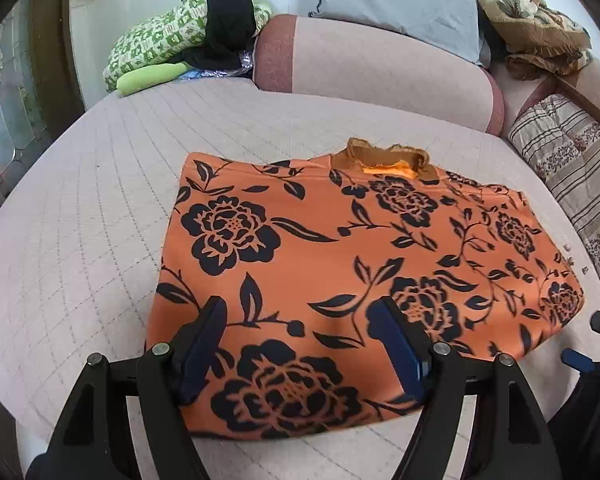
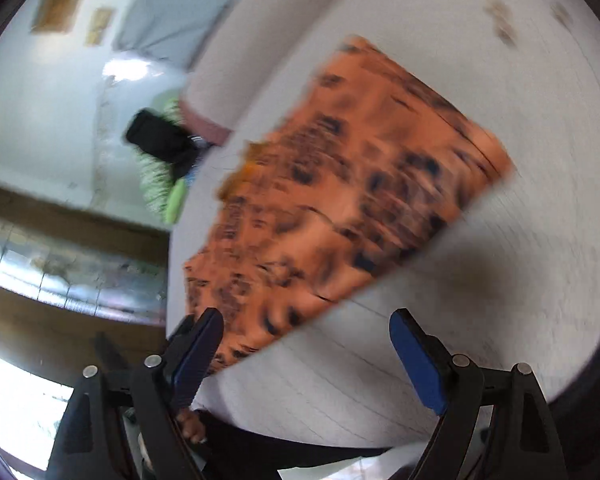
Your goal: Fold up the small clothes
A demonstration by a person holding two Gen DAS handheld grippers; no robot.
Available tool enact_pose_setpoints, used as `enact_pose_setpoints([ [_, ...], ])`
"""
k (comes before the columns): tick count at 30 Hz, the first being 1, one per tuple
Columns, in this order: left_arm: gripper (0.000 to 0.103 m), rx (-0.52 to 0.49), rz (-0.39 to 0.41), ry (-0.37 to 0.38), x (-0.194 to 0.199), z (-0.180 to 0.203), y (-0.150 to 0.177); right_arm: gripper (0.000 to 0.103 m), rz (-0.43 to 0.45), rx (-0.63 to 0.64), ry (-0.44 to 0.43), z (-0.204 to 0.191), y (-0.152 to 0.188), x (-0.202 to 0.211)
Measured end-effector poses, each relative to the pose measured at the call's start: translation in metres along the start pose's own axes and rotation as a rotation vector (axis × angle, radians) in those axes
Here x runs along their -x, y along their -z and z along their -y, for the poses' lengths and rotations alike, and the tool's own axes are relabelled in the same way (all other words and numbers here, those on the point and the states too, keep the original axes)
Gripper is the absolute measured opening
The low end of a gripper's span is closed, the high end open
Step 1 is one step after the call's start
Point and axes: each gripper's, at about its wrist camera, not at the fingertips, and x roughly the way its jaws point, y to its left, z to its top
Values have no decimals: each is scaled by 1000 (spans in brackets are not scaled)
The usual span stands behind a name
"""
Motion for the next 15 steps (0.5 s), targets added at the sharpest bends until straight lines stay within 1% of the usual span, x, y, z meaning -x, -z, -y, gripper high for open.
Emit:
enact_pose_setpoints([
  [4,77,30,-1,-2,9,4,0,88,52,-18,15,2,-16,4],
  [6,77,33,-11,-1,11,7,1,88,74,-53,38,6,-24,4],
  [7,77,34,-11,-1,13,9,1,88,84,-73,25,11,-28,6],
  [9,77,27,-13,-6,14,12,0,88,105,-108,28,16,-32,6],
  [12,77,11,-18,-10,14,18,-1,88,111,-141,43,27,-38,8],
  [15,77,6,-25,-12,13,23,-2,88,126,-166,30,31,-45,8],
])
